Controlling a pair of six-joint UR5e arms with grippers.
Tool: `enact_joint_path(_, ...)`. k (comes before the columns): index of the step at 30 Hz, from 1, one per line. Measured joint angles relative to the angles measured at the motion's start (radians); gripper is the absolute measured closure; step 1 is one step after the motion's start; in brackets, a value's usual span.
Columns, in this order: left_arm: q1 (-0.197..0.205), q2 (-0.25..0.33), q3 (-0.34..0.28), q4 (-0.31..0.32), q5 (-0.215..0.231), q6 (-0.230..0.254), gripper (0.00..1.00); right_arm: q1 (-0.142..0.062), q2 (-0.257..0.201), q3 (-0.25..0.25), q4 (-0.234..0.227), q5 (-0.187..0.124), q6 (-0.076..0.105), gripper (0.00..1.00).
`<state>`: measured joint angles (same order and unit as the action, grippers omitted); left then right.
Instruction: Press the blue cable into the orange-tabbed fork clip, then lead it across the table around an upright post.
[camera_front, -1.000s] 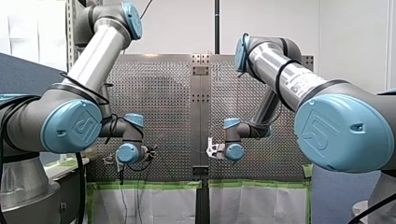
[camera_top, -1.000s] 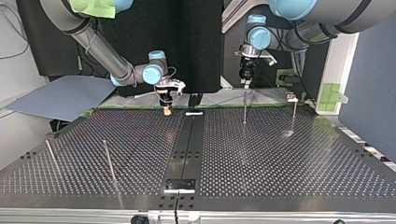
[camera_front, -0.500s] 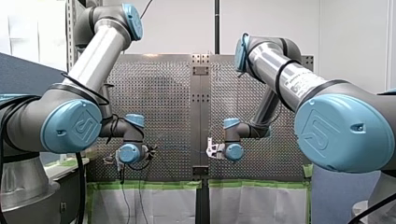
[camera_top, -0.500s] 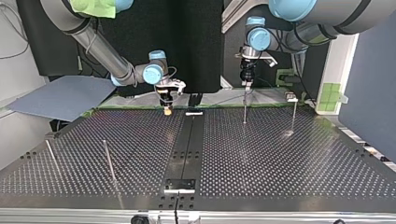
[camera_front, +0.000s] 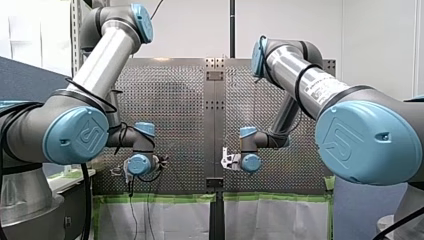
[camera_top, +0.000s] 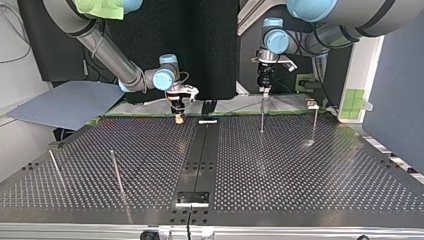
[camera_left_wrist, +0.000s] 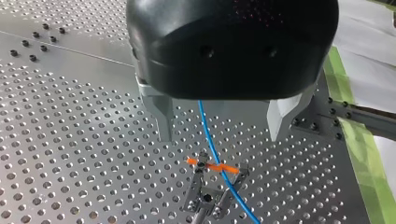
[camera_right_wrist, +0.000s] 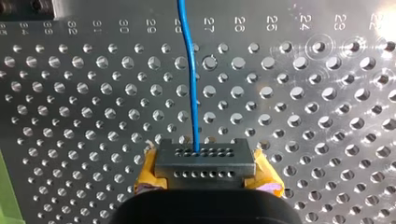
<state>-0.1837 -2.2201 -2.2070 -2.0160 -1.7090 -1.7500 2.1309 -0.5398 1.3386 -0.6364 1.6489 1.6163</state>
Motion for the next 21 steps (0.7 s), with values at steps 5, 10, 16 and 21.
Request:
enact_joint_path(5, -0.009, 0.000, 0.000, 0.002, -0.028, 0.012, 0.00, 0.001, 0.000, -0.001, -0.002, -0.003, 0.000, 1.00)
enact_joint_path(10, -0.019, 0.000, 0.000, 0.003, -0.047, 0.021, 0.00, 0.001, 0.000, -0.001, 0.001, -0.005, 0.000, 1.00)
enact_joint_path(16, -0.028, 0.000, 0.000, 0.001, -0.049, 0.021, 0.00, 0.001, 0.001, -0.001, 0.002, -0.006, 0.000, 1.00)
enact_joint_path(21, -0.035, 0.000, 0.000, -0.002, -0.049, 0.022, 0.00, 0.001, 0.001, -0.001, 0.002, -0.006, 0.000, 1.00)
